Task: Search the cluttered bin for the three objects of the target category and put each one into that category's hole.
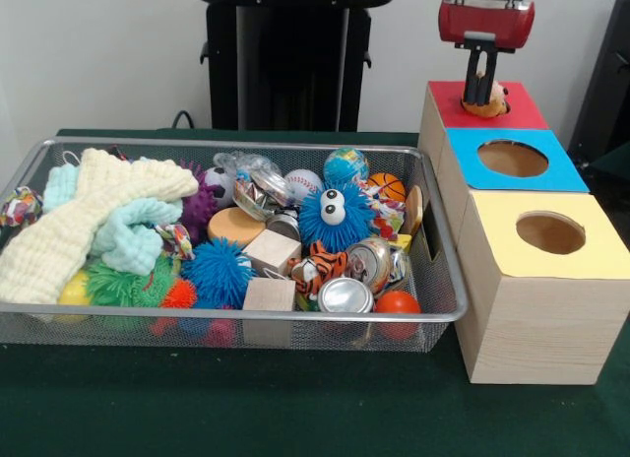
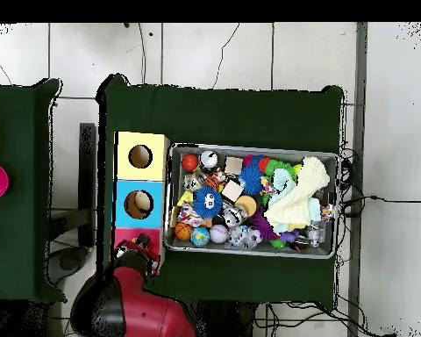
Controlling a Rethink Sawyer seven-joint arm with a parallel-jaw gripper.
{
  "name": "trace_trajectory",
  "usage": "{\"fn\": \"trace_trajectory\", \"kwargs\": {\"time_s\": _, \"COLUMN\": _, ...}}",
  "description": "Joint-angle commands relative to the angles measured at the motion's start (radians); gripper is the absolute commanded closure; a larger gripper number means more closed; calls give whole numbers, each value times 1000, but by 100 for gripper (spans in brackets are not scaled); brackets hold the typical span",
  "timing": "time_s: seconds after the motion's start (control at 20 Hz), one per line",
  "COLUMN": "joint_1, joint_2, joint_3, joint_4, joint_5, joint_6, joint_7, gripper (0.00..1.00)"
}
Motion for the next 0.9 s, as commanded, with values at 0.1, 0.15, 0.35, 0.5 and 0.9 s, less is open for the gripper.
{"fn": "trace_trajectory", "kwargs": {"time_s": 0.1, "joint_1": -3, "joint_2": -16, "joint_3": 51, "joint_4": 0, "joint_5": 19, "joint_6": 94, "joint_7": 203, "gripper": 100}}
{"fn": "trace_trajectory", "kwargs": {"time_s": 0.15, "joint_1": 2, "joint_2": -24, "joint_3": 48, "joint_4": 4, "joint_5": 22, "joint_6": 97, "joint_7": 206, "gripper": 100}}
{"fn": "trace_trajectory", "kwargs": {"time_s": 0.35, "joint_1": 41, "joint_2": -67, "joint_3": 15, "joint_4": 12, "joint_5": 47, "joint_6": 144, "joint_7": 208, "gripper": 100}}
{"fn": "trace_trajectory", "kwargs": {"time_s": 0.5, "joint_1": 42, "joint_2": -96, "joint_3": 13, "joint_4": 22, "joint_5": 46, "joint_6": 171, "joint_7": 214, "gripper": 100}}
{"fn": "trace_trajectory", "kwargs": {"time_s": 0.9, "joint_1": 70, "joint_2": -163, "joint_3": -41, "joint_4": 16, "joint_5": 42, "joint_6": 265, "joint_7": 207, "gripper": 100}}
